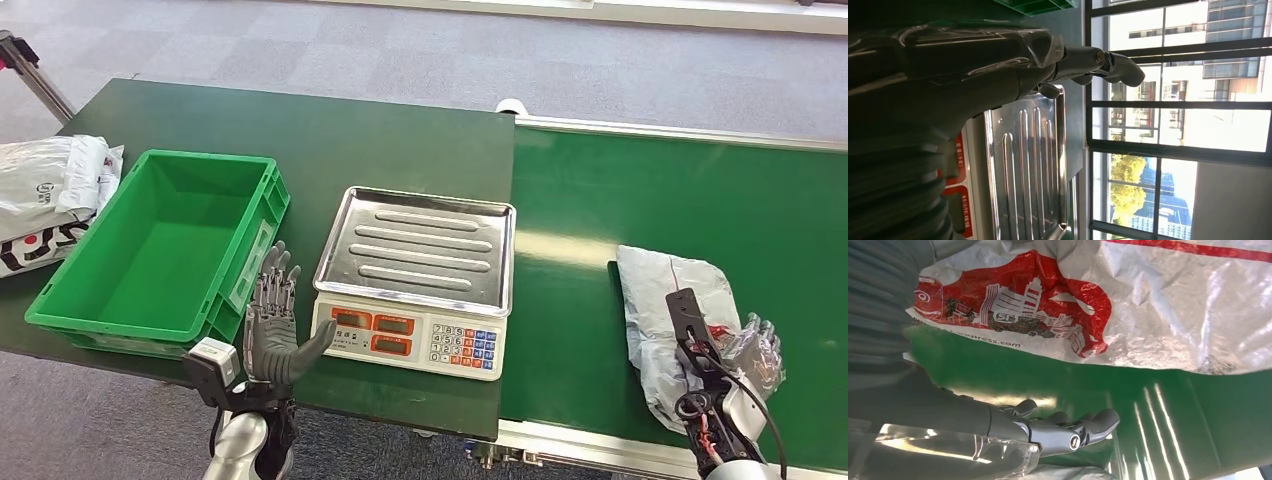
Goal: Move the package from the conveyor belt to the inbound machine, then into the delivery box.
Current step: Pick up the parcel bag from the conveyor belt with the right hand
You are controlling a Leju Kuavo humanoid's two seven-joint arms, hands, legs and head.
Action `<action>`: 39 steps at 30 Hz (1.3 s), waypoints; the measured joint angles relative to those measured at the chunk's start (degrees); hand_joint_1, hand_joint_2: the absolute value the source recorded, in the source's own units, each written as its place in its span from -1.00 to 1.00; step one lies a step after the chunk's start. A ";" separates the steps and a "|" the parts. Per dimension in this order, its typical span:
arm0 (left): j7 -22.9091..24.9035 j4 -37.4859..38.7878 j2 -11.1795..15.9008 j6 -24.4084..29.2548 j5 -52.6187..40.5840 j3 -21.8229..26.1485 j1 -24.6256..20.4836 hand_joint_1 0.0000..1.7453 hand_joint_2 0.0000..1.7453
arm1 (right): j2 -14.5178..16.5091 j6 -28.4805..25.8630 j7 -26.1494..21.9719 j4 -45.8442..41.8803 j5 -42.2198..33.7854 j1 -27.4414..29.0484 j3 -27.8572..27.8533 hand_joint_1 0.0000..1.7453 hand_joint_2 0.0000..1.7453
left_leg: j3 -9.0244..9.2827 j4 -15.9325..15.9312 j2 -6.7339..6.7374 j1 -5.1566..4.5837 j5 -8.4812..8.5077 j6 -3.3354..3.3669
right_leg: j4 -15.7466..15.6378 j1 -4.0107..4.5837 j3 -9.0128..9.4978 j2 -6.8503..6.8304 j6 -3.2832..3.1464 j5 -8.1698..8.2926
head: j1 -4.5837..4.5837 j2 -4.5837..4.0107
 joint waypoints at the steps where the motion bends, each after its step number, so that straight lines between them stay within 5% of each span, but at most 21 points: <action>1: 0.00 -0.01 0.01 0.01 -0.03 0.02 0.05 -1.00 1.00 | -0.08 0.48 0.37 0.31 0.28 -0.19 0.00 -1.00 1.00 | 0.00 0.00 0.00 0.00 0.00 0.00 | 0.00 0.00 0.00 0.00 0.00 0.00 | 0.00 0.00; 12: 0.00 -0.05 0.04 -0.02 -0.03 0.49 0.40 -1.00 1.00 | -0.54 3.01 1.24 2.08 1.02 -1.18 0.00 -1.00 1.00 | 0.01 0.00 0.00 0.00 0.00 0.00 | 0.00 0.00 0.00 0.00 0.00 0.00 | -0.01 0.00; 17: 0.00 -0.04 0.19 -0.69 -0.01 0.67 0.50 -1.00 1.00 | -0.60 10.76 1.28 2.95 1.13 -1.90 -0.02 -1.00 1.00 | 0.03 0.00 0.01 0.00 0.00 0.00 | 0.00 0.00 0.01 0.00 0.00 0.00 | 0.00 0.00; 24: 0.00 0.02 0.51 -1.48 -0.01 0.77 0.41 -1.00 1.00 | -1.27 27.17 -5.29 3.58 0.70 -3.15 -0.42 -1.00 1.00 | 0.20 0.00 0.16 0.01 -0.03 -0.02 | -0.01 0.01 0.12 0.11 0.00 0.00 | 0.01 0.00; 39: 0.00 0.09 0.71 -1.58 -0.09 0.76 0.14 -1.00 1.00 | -1.33 34.35 -8.40 3.70 1.54 -3.56 -0.75 -1.00 1.00 | 0.34 0.00 0.24 0.03 -0.06 -0.05 | -0.02 0.05 0.24 0.20 0.00 -0.01 | 0.01 0.00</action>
